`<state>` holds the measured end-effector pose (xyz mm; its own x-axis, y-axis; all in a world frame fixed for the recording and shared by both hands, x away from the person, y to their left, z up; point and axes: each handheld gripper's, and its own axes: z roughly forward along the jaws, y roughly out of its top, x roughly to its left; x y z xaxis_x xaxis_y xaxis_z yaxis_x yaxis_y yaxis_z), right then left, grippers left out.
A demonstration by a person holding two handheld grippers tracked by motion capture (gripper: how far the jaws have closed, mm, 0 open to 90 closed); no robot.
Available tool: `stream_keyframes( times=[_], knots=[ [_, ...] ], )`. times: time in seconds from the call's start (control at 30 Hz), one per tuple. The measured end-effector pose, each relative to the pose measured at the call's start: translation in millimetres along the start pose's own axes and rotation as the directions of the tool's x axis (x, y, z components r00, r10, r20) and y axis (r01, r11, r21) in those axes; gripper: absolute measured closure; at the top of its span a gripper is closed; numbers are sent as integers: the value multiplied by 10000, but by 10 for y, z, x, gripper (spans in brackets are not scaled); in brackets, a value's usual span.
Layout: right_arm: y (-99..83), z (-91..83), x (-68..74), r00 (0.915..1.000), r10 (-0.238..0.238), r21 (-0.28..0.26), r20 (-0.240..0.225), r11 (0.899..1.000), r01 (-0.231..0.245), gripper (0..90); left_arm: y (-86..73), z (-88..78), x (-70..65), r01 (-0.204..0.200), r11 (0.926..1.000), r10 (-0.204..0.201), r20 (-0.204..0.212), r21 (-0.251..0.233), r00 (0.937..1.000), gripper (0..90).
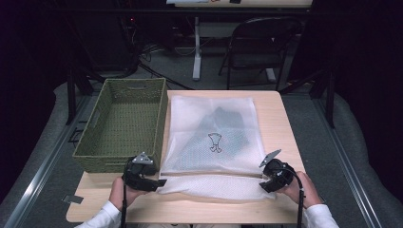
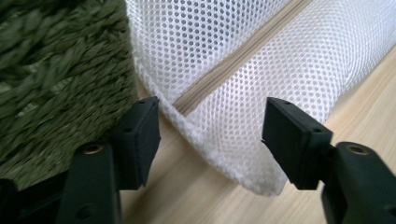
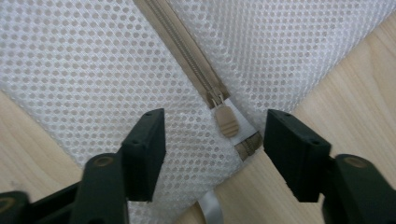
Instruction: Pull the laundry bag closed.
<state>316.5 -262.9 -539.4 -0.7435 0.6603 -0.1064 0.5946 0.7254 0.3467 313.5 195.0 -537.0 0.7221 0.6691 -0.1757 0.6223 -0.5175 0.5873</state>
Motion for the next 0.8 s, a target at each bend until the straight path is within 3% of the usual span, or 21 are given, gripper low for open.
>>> stream_keyframes(
  times=[0.13, 0.2, 0.47, 0.6, 0.8],
  knots=[
    [56, -63, 28, 10000, 90, -298, -32, 9995, -91, 250, 2, -87, -38, -251, 9996, 252, -81, 92, 9996, 276],
    [80, -88, 47, 9997, 226, -368, -24, 9991, -227, 205, -6, -137, -68, -322, 9995, 322, -311, -3, 9990, 255],
    [178, -274, 124, 9997, 261, -846, 11, 9961, -259, 121, 4, -428, -141, -598, 9980, 584, -674, -198, 9960, 204],
    [180, -407, 157, 9996, 293, -1284, 38, 9913, -286, 98, -9, -570, -178, -752, 9968, 727, -887, -256, 9934, 187],
    [78, -632, 231, 9969, 757, -2040, -228, 9758, -788, 83, -75, -749, -232, -892, 9950, 836, -1135, -454, 9900, 168]
  ],
)
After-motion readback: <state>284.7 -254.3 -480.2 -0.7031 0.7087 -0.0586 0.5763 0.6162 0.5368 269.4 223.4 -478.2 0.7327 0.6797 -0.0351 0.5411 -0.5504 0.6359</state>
